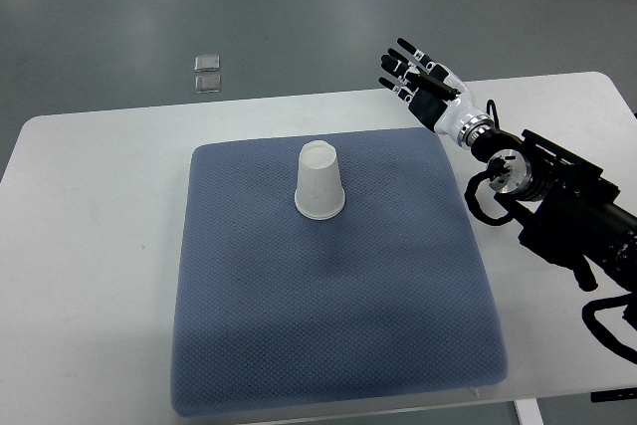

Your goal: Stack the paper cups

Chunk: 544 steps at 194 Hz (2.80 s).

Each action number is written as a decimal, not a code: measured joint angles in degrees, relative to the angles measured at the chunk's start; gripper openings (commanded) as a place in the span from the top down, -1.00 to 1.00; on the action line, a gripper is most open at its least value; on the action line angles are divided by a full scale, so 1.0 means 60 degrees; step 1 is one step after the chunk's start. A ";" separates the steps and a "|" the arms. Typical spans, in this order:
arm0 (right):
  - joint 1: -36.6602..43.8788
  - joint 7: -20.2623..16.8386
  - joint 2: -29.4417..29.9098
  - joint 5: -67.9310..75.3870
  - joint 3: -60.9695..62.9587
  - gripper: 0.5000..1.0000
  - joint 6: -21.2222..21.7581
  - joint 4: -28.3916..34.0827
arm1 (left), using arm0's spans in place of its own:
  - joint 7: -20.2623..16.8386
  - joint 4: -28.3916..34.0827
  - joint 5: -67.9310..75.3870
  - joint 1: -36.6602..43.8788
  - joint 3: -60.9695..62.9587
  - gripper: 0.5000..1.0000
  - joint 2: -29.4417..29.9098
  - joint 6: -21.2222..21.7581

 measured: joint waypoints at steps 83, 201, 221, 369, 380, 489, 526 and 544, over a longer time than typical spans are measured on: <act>0.0001 0.0000 -0.0011 -0.0004 -0.0012 -0.70 0.0030 0.0017 | 0.0002 -0.0120 -0.0010 0.0000 -0.0007 -1.00 0.0000 0.0013; 0.1789 -0.0705 -0.2048 -0.1757 -0.1842 -0.70 0.0412 0.1094 | -0.0032 -0.0438 0.0012 -0.0021 0.0000 -1.00 0.0000 0.0001; 0.3091 -0.0903 -0.2808 -0.2034 -0.4083 -0.70 0.0552 0.1303 | -0.0036 -0.0627 0.0015 -0.0043 0.0001 -1.00 0.0000 -0.0003; 1.2790 -0.0938 -0.3322 -0.5825 -1.6821 -0.70 0.2826 0.6924 | -0.0015 -0.0936 0.0031 -0.0103 0.0012 -1.00 0.0000 -0.0456; 1.3070 -0.0937 -0.3452 -0.5826 -1.6873 -0.70 0.2829 0.7127 | -0.0015 -0.0936 0.0031 -0.0103 0.0013 -1.00 0.0000 -0.0456; 1.4013 -0.0949 -0.4174 -0.5816 -1.6812 -0.70 0.2831 0.7825 | -0.0014 -0.0939 0.0028 -0.0089 -0.0003 -1.00 0.0000 -0.0485; 1.2759 -0.0952 -0.4070 -0.5825 -1.6764 -0.69 0.2438 0.7500 | -0.0006 -0.0937 0.0013 -0.0088 -0.0006 -1.00 0.0000 -0.0471; 1.2037 -0.0952 -0.4056 -0.5801 -1.6742 -0.69 0.1882 0.7203 | -0.0004 -0.0937 0.0013 -0.0088 -0.0006 -1.00 0.0000 -0.0470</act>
